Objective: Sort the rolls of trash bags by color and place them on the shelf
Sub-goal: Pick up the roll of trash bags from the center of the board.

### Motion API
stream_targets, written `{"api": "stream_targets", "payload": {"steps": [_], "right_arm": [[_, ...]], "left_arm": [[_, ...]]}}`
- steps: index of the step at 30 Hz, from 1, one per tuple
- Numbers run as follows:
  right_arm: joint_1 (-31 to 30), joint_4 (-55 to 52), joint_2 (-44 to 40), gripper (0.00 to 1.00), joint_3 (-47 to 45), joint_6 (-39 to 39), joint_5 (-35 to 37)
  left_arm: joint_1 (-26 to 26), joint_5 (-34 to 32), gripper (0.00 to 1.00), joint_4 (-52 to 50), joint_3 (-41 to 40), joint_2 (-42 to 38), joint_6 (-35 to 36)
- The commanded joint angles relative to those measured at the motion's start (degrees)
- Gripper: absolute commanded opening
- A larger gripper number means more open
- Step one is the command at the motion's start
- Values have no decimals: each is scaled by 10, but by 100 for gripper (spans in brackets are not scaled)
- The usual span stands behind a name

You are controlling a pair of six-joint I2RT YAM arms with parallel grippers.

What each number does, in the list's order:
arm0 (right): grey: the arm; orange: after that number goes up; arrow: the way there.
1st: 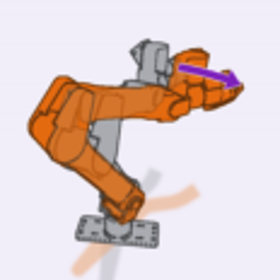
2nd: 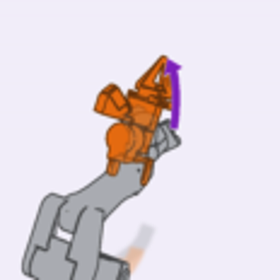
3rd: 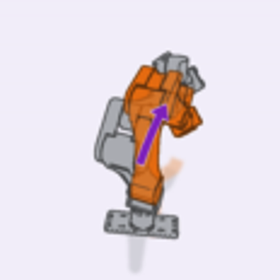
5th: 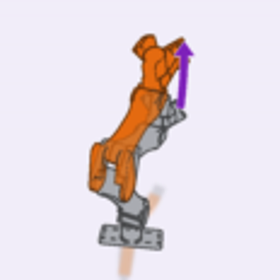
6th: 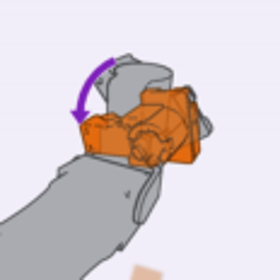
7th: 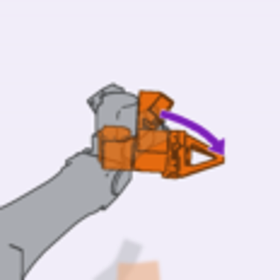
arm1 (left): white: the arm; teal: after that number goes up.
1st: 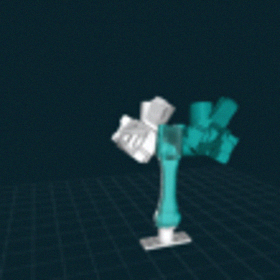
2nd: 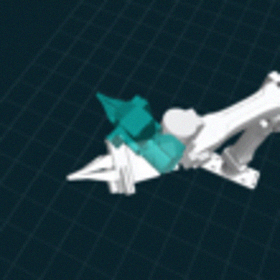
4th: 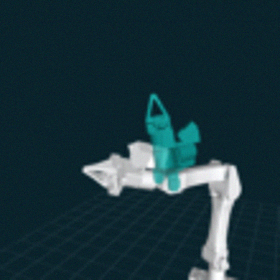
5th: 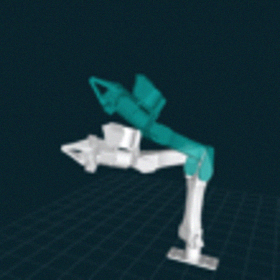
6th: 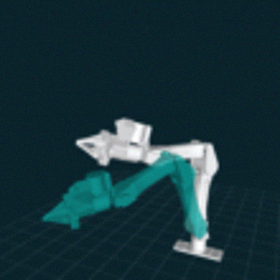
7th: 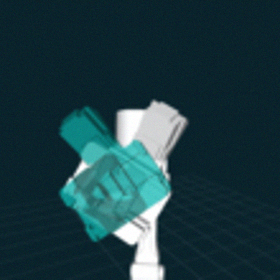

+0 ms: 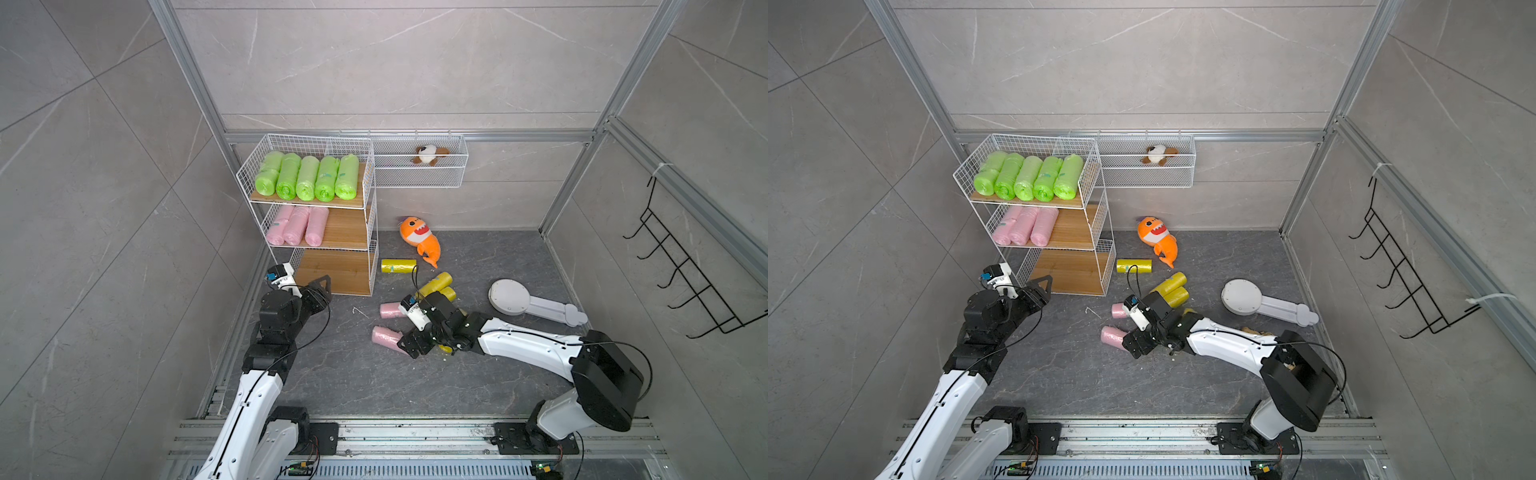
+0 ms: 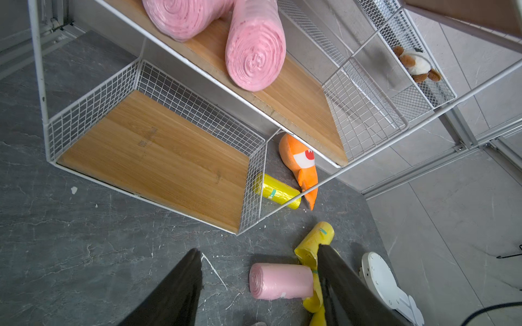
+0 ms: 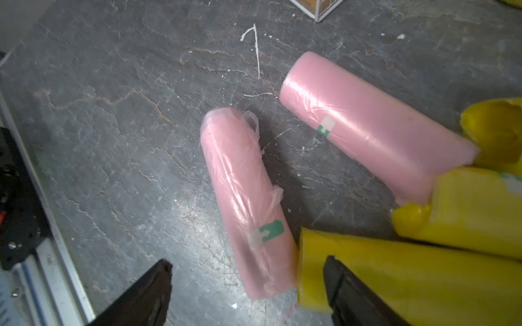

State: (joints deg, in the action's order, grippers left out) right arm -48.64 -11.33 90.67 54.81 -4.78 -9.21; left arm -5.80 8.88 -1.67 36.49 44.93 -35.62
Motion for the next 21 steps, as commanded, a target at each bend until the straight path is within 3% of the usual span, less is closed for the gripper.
{"api": "stream_targets", "payload": {"steps": [1,10,21], "right_arm": [[-7,13,34,88,26,94,12],[-23,0,118,83,62,144,40],[-81,-10,135,67,50,166,112]], "left_arm": [[-1,20,68,12,1,-9,-6],[-1,11,69,4,7,0,26],[-1,17,69,5,9,-1,29]]}}
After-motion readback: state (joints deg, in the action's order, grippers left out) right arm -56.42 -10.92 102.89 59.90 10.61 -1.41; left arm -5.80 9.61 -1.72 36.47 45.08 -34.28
